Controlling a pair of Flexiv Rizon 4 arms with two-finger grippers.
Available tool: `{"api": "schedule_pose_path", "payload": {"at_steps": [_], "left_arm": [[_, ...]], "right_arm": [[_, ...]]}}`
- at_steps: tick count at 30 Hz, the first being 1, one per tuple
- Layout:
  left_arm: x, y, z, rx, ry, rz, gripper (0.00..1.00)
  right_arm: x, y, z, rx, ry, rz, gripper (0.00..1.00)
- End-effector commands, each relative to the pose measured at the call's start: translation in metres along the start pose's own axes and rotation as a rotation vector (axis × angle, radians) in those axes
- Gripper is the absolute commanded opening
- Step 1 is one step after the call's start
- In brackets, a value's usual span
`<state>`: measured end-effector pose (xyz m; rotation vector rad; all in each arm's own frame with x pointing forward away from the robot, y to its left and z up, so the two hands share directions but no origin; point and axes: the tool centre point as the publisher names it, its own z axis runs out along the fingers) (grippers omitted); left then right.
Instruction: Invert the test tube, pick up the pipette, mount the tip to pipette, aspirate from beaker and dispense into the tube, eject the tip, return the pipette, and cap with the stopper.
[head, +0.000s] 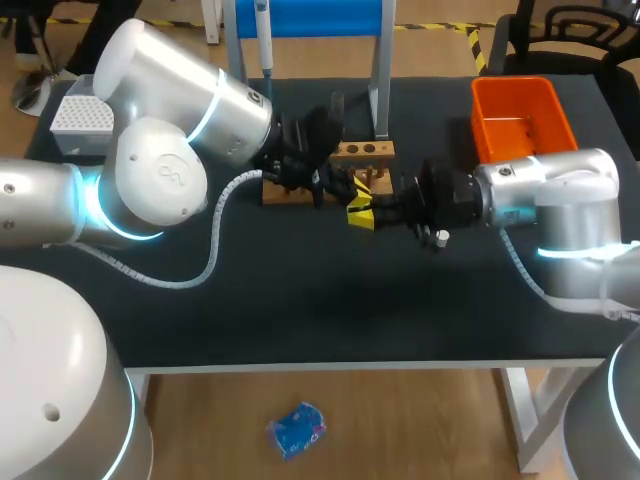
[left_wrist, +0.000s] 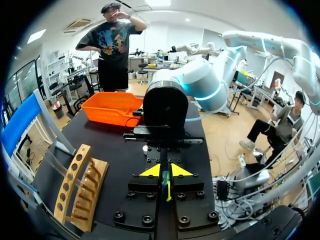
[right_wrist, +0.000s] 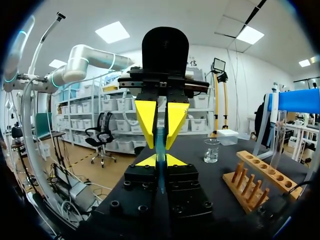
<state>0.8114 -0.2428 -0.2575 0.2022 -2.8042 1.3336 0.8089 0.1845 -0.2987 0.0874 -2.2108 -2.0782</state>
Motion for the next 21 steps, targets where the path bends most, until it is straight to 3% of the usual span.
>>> {"api": "schedule_pose_path", "payload": {"at_steps": [1, 12, 21], "left_arm": [[0.003, -0.003, -0.002, -0.013, -0.019, 0.002, 1.0], [-0.009, -0.018, -0.038, -0.044, -0.159, 0.054, 1.0], [-0.042, -0.017, -0.061, -0.079, -0.236, 0.041, 1.0]], "right_arm": [[-0.004, 0.001, 0.0, 0.004, 0.003, 0.003, 0.0], [0.009, -0.009, -0.011, -0.009, -0.005, 0.021, 0.0], [0.036, -0.012, -0.042, -0.025, -0.034, 0.014, 0.0]]}}
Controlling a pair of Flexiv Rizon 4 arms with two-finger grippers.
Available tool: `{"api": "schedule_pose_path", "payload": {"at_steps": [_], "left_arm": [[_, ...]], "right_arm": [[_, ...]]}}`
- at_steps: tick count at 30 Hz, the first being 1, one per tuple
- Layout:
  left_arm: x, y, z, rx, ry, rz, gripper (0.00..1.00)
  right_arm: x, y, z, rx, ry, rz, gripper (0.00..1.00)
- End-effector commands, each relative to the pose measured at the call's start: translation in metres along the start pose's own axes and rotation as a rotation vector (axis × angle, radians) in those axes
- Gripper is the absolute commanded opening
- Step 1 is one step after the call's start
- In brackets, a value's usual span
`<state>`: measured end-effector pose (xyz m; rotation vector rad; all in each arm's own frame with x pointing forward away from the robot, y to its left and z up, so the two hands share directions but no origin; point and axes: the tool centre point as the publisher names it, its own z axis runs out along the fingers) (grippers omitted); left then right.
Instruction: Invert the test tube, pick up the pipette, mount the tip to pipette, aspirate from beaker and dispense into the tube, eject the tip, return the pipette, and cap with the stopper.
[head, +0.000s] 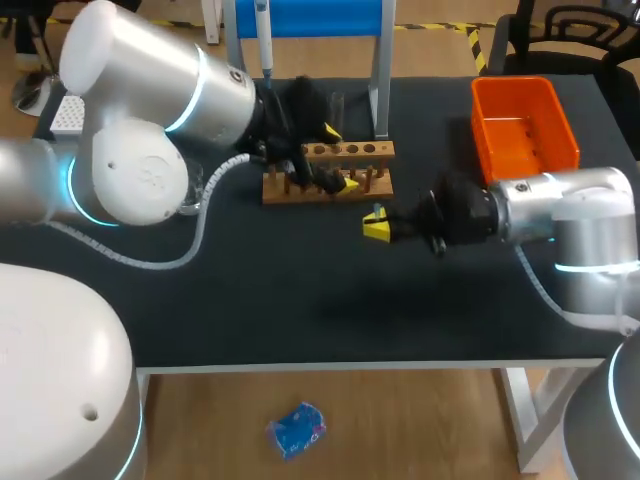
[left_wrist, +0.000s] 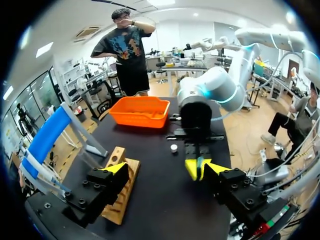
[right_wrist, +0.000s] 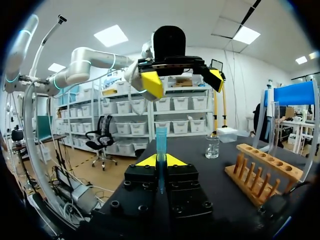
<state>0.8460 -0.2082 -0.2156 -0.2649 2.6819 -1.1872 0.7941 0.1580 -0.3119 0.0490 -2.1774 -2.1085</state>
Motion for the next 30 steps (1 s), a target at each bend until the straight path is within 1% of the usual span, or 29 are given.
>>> {"api": "schedule_pose_path", "payload": {"at_steps": [1, 4, 5, 21, 22, 24, 25, 26, 30], "left_arm": [[-0.013, 0.0, -0.007, -0.039, -0.018, -0.011, 1.0], [-0.026, 0.006, -0.006, -0.016, -0.027, -0.037, 1.0], [-0.026, 0.006, -0.006, -0.016, -0.027, -0.037, 1.0], [-0.026, 0.006, -0.006, -0.016, -0.027, -0.037, 1.0], [-0.026, 0.006, -0.006, -0.016, -0.027, -0.037, 1.0], [-0.041, 0.01, -0.013, -0.005, -0.087, -0.069, 1.0], [-0.047, 0.011, -0.016, 0.0, -0.102, -0.077, 1.0], [-0.055, 0.014, -0.019, -0.002, -0.141, -0.089, 1.0], [-0.08, 0.018, -0.027, 0.017, -0.205, -0.132, 1.0]], "right_arm": [[0.021, 0.003, -0.022, 0.007, -0.024, -0.007, 0.0], [0.031, 0.0, -0.041, 0.001, -0.034, 0.007, 0.0], [0.033, -0.001, -0.045, 0.012, -0.029, 0.005, 0.0], [0.033, -0.001, -0.045, 0.012, -0.029, 0.005, 0.0], [0.033, -0.003, -0.049, 0.011, -0.029, 0.012, 0.0], [0.035, -0.008, -0.06, 0.004, -0.039, 0.032, 0.0], [0.036, -0.008, -0.065, 0.005, -0.04, 0.032, 0.0], [0.038, -0.009, -0.072, 0.003, -0.043, 0.032, 0.0], [0.041, -0.01, -0.091, -0.002, -0.051, 0.029, 0.0]]}}
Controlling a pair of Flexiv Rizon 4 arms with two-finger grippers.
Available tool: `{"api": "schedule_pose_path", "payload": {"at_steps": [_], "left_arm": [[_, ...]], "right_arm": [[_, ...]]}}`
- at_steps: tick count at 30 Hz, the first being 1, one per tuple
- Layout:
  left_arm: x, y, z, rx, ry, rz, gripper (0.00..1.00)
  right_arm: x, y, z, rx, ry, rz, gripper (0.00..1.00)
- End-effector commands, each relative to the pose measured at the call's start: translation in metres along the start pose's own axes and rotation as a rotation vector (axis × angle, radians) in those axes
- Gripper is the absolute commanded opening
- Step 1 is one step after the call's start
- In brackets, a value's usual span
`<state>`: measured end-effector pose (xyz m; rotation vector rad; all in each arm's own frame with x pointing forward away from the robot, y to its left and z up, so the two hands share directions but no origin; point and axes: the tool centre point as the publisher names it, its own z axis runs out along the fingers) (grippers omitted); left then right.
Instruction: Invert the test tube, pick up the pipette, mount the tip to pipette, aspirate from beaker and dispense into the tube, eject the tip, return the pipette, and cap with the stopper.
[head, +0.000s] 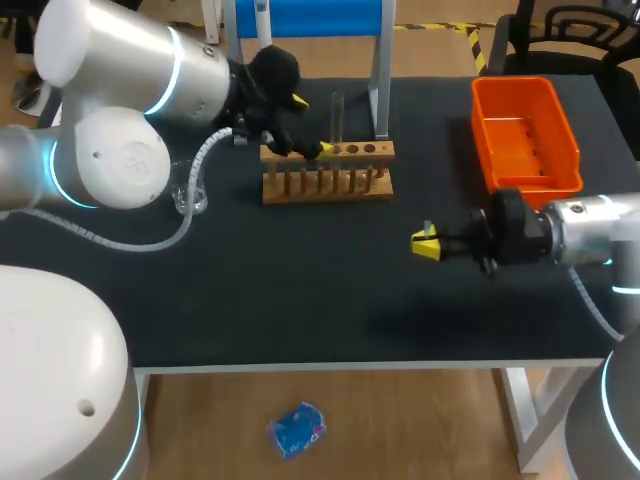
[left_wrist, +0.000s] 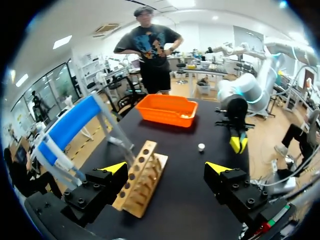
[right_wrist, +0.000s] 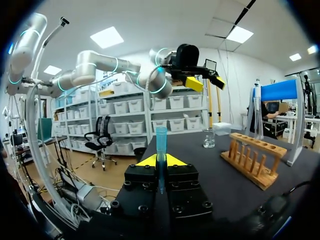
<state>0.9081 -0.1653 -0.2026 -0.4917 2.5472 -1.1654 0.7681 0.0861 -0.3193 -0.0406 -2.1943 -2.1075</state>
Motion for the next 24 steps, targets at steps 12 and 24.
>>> {"api": "schedule_pose_path", "payload": {"at_steps": [12, 24], "left_arm": [[-0.085, 0.007, -0.004, 0.025, -0.239, -0.207, 1.0], [-0.138, 0.008, 0.018, 0.158, -0.51, -0.456, 1.0]], "right_arm": [[0.007, 0.002, -0.053, 0.009, 0.006, -0.018, 0.0], [0.007, 0.002, -0.053, 0.009, 0.006, -0.018, 0.0]]}}
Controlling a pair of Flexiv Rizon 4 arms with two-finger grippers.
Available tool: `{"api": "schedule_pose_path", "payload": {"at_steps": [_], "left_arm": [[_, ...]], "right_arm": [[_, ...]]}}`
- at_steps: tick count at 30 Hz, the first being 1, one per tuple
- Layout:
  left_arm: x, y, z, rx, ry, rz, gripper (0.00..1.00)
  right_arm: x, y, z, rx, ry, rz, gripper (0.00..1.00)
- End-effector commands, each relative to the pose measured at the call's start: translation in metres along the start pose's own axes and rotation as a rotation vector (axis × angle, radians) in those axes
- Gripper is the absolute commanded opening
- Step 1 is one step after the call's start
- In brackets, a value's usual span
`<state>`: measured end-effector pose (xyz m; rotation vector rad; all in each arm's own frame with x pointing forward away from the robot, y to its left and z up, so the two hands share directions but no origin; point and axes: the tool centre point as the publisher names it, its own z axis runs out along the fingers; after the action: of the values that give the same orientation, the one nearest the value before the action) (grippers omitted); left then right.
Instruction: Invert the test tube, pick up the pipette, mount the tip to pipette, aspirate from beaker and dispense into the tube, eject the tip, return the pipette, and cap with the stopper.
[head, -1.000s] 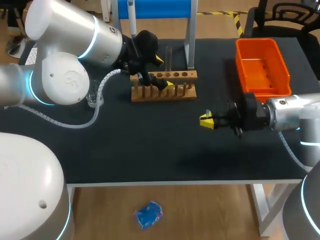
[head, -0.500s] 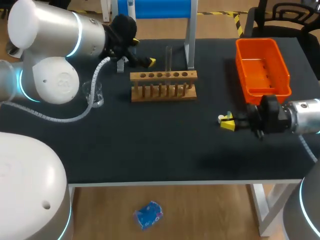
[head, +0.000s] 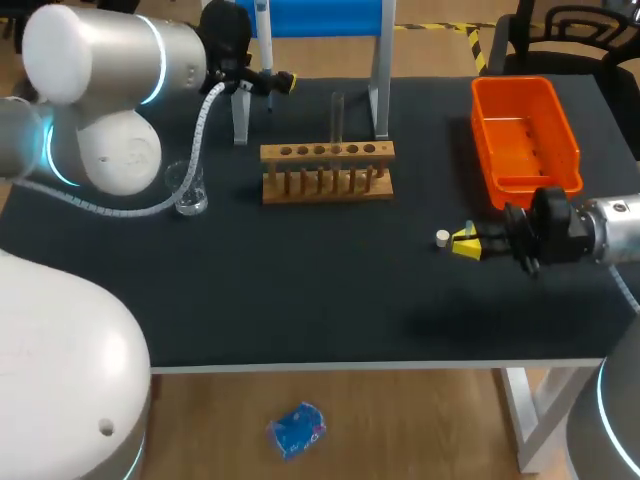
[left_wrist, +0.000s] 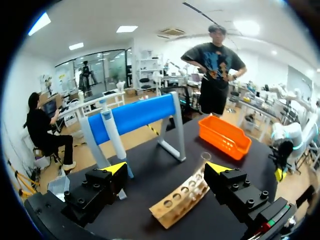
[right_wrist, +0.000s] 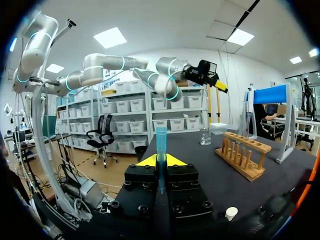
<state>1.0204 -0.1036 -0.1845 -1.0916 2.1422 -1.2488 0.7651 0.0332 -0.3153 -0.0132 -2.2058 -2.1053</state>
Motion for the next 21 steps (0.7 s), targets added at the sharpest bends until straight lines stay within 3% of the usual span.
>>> {"api": "schedule_pose_path", "payload": {"at_steps": [1, 7, 21], "left_arm": [[-0.006, 0.005, 0.029, 0.066, -0.201, -0.064, 1.0], [-0.026, -0.004, 0.051, 0.142, -0.298, -0.133, 1.0], [-0.032, -0.005, 0.057, 0.156, -0.291, -0.161, 1.0]], "right_arm": [[0.001, 0.001, 0.0, 0.002, -0.001, -0.001, 0.0], [0.001, 0.001, 0.0, 0.002, -0.001, -0.001, 0.0], [0.001, 0.001, 0.0, 0.002, -0.001, -0.001, 0.0]]}}
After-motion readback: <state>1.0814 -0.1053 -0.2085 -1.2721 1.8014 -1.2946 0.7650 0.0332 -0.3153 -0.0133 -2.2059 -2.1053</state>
